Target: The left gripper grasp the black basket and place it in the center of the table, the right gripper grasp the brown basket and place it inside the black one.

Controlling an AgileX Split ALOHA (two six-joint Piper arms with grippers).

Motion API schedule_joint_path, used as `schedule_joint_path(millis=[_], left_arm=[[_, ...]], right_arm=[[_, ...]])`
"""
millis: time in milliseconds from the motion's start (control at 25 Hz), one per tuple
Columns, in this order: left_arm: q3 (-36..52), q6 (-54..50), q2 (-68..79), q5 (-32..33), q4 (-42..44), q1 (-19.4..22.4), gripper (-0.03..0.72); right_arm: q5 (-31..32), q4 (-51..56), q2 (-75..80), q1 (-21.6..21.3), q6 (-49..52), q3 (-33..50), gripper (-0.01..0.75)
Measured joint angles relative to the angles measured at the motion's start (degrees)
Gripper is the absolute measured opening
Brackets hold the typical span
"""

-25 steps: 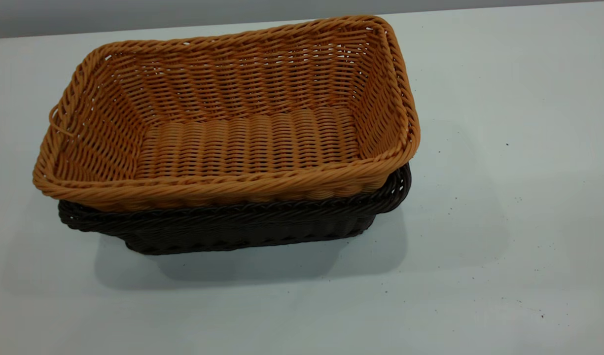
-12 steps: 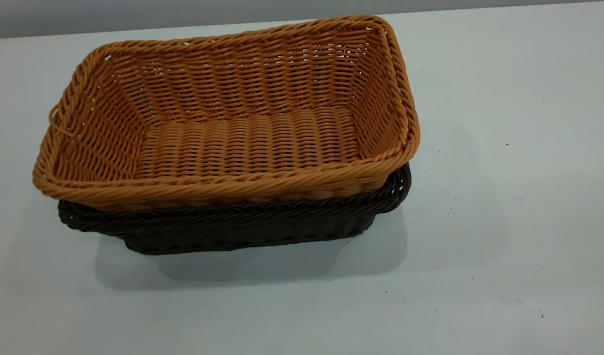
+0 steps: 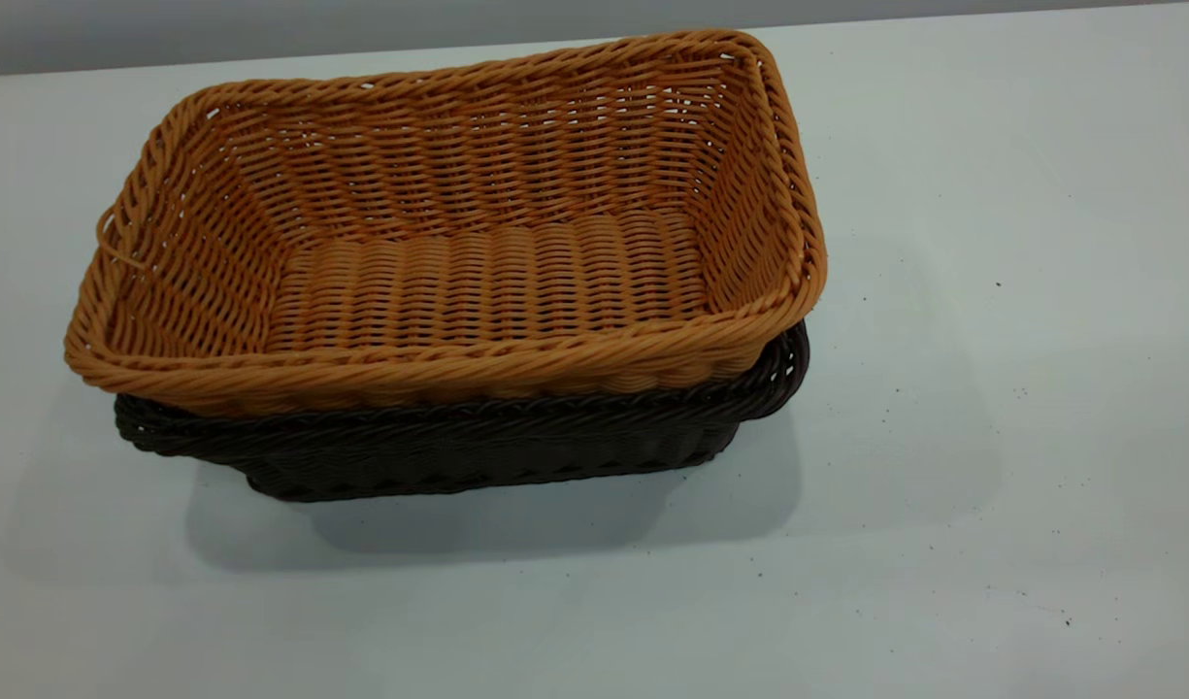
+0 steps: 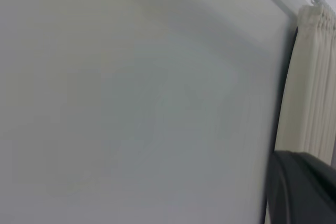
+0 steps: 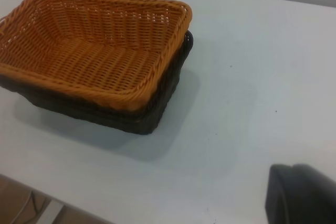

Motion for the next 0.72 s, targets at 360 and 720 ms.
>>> schedule_joint_path(millis=[360,720], left_arm=[[0.18,-4.83,0.00,6.77,23.94,0.06,-0.001],[-3.18,-41.60,0.00,41.61,69.00,0.06,-0.001]], right_arm=[[0.00,0.00,0.00,0.00,0.00,0.00,0.000],[0.00,0.00,0.00,0.00,0.00,0.00,0.000]])
